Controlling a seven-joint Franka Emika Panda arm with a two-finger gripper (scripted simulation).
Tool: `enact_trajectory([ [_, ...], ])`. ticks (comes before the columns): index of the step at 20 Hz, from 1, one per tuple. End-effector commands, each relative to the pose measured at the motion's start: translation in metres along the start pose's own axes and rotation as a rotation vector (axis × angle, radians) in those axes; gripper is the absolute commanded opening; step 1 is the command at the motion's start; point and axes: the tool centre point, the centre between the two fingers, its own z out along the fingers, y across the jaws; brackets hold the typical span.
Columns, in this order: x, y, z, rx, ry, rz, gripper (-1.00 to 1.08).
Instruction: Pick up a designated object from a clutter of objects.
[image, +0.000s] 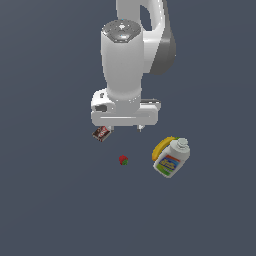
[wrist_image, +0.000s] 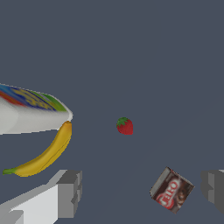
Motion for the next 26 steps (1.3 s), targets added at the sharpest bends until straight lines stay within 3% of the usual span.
enact_trajectory([
  [1, 0.005, 0.002, 0.024, 0.0, -0.002, -0.007, 1.0],
  [14, 0.013, 0.011, 0.15, -0.005, -0.007, -0.044, 1.0],
  [26, 0.01, 0.013, 0.176, -0.006, -0.01, -0.051, 1.0],
])
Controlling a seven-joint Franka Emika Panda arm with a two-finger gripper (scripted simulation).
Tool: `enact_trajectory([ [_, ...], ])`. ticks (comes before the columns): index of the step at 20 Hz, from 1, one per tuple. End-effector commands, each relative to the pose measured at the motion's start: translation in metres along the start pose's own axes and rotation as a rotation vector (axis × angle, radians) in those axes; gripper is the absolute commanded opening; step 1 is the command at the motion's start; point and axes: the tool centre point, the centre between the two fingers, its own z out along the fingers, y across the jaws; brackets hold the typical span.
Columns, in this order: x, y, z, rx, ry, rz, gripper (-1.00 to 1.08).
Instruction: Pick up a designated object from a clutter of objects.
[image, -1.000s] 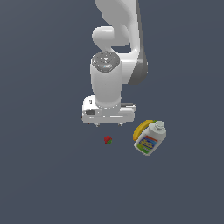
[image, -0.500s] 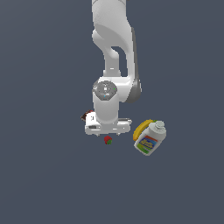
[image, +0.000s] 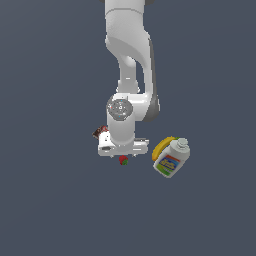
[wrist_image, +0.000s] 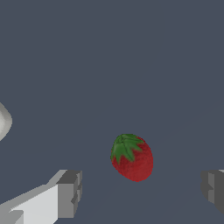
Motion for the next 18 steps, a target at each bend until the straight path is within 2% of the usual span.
enact_trajectory([
  [1, 0.0, 0.0, 0.003, 0.0, 0.0, 0.0, 1.0],
  [10, -0.001, 0.0, 0.041, 0.0, 0.001, 0.0, 1.0],
  [16, 0.0, 0.0, 0.051, 0.0, 0.001, -0.001, 1.0],
  [17, 0.0, 0.0, 0.051, 0.0, 0.001, -0.001, -1.0],
  [18, 0.0, 0.0, 0.051, 0.0, 0.001, -0.001, -1.0],
])
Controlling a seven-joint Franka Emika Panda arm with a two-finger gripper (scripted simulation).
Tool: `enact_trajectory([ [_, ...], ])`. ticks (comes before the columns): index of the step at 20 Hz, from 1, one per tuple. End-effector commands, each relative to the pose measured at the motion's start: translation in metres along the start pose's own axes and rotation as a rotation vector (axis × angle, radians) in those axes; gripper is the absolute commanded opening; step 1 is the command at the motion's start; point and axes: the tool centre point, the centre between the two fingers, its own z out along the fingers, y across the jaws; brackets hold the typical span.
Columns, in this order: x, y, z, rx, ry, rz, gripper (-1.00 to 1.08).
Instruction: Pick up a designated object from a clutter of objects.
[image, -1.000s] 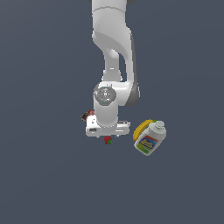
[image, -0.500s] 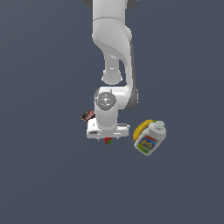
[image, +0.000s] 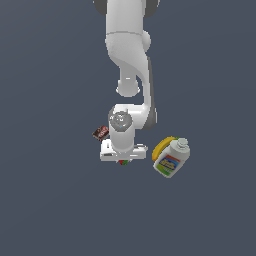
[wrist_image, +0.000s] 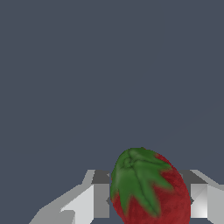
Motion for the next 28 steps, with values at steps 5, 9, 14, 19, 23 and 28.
enact_trajectory([
  [5, 0.0, 0.0, 0.0, 0.0, 0.001, 0.0, -1.0],
  [9, 0.0, 0.0, 0.0, 0.0, 0.001, 0.0, -1.0],
  [14, -0.001, 0.003, -0.006, 0.0, 0.001, 0.0, -1.0],
  [19, -0.006, 0.01, -0.023, 0.0, 0.001, 0.0, -1.0],
  [23, -0.012, 0.019, -0.045, 0.0, 0.001, 0.0, -1.0],
  [28, -0.023, 0.036, -0.085, 0.0, 0.001, 0.0, -1.0],
])
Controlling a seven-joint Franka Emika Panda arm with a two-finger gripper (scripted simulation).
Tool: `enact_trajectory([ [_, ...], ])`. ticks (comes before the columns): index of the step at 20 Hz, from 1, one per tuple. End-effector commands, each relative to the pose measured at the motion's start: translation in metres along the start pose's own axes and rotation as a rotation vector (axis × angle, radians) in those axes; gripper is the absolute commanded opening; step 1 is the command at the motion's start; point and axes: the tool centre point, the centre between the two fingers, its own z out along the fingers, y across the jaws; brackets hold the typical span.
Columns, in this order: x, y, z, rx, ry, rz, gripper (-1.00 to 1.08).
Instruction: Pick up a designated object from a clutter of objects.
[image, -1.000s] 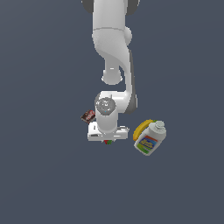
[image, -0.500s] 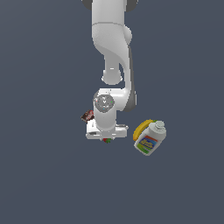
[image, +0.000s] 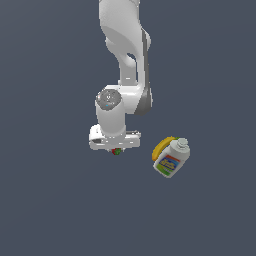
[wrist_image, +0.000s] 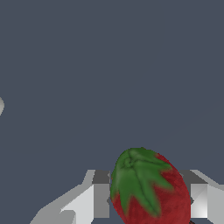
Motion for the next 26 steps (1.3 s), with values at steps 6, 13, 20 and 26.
enact_trajectory([
  [6, -0.019, 0.031, -0.075, 0.001, 0.002, 0.0, -1.0],
  [13, -0.039, 0.064, -0.153, 0.002, 0.002, 0.001, -1.0],
  [20, -0.056, 0.095, -0.227, 0.002, 0.002, 0.001, -1.0],
  [26, -0.069, 0.12, -0.284, 0.001, 0.002, 0.001, -1.0],
])
